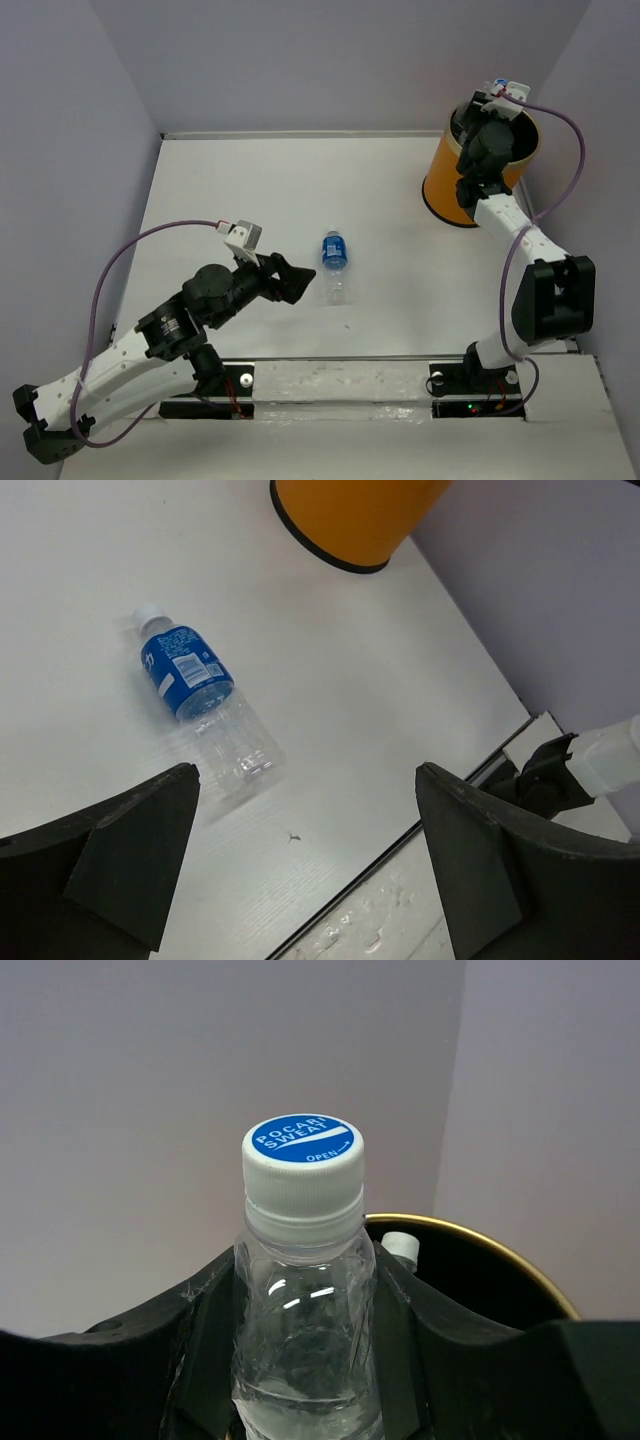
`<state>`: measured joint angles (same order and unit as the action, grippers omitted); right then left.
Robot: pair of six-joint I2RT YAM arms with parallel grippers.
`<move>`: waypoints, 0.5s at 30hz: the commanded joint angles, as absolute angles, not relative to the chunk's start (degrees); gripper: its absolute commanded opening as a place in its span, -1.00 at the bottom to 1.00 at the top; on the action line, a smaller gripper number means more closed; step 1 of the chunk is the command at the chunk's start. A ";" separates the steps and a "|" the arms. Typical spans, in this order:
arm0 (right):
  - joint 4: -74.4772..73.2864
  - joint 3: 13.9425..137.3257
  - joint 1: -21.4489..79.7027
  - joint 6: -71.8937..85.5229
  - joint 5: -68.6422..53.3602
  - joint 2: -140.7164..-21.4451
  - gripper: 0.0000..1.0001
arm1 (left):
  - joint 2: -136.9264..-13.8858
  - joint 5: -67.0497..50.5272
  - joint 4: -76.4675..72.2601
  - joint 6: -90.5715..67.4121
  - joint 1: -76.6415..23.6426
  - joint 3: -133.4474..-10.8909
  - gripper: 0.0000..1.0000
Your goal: Put the plastic bottles in the bin
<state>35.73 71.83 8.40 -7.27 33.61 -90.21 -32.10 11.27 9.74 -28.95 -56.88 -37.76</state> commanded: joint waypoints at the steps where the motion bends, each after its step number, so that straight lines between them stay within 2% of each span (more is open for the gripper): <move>1: 41.93 67.68 6.07 -6.51 36.74 -85.35 -0.65 | -31.55 11.34 8.53 -27.42 -56.87 -39.11 0.98; 5: 31.15 72.41 4.39 -1.60 32.62 -85.34 -0.58 | -32.78 10.28 7.91 -27.42 -56.95 -39.20 0.98; 10: 14.44 87.59 1.41 3.33 30.76 -89.90 -0.49 | -32.34 10.63 7.74 -27.60 -56.87 -38.94 0.98; 15: 10.73 84.30 -3.07 9.30 29.89 -92.72 -0.49 | -32.43 10.72 7.65 -27.77 -56.95 -38.85 0.98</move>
<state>17.32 84.79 0.32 2.50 30.85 -91.48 -32.58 10.85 9.47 -28.75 -56.88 -37.76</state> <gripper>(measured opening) 0.524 0.989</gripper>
